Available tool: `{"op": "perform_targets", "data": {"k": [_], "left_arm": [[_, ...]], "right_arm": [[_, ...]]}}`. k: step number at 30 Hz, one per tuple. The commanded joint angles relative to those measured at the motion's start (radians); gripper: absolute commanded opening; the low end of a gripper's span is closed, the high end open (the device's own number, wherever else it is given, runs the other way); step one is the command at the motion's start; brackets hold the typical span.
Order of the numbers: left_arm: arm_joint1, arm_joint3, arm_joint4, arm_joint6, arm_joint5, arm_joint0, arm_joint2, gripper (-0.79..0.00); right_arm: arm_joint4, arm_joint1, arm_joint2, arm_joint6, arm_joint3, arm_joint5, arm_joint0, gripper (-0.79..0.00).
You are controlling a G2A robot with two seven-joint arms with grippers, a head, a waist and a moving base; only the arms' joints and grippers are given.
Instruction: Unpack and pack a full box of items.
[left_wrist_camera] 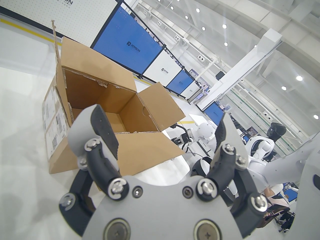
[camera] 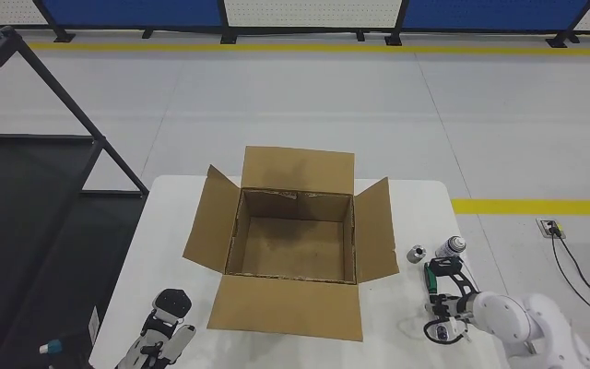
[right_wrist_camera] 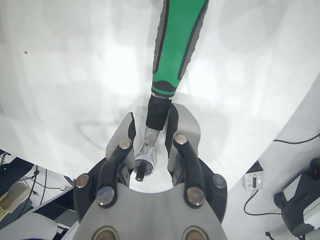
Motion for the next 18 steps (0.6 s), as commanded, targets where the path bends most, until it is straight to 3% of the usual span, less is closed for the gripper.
{"op": "perform_targets", "data": {"k": [1, 9, 10, 12, 18], "left_arm": [[0.0, 0.0, 0.0, 0.0, 0.0, 0.0, 0.0, 0.0], [0.0, 0.0, 0.0, 0.0, 0.0, 0.0, 0.0, 0.0], [0.0, 0.0, 0.0, 0.0, 0.0, 0.0, 0.0, 0.0], [0.0, 0.0, 0.0, 0.0, 0.0, 0.0, 0.0, 0.0], [0.0, 0.0, 0.0, 0.0, 0.0, 0.0, 0.0, 0.0]], "right_arm": [[-0.005, 0.0, -0.005, 0.003, 0.002, 0.004, 0.004, -0.517], [-0.027, -0.002, -0.03, 0.013, 0.018, 0.031, 0.026, -0.576], [-0.027, -0.002, -0.031, 0.012, 0.02, 0.031, 0.028, -0.61], [-0.026, -0.001, -0.031, 0.011, 0.023, 0.034, 0.031, -0.779], [-0.009, 0.003, -0.001, -0.006, -0.001, 0.031, 0.011, -0.785]]}}
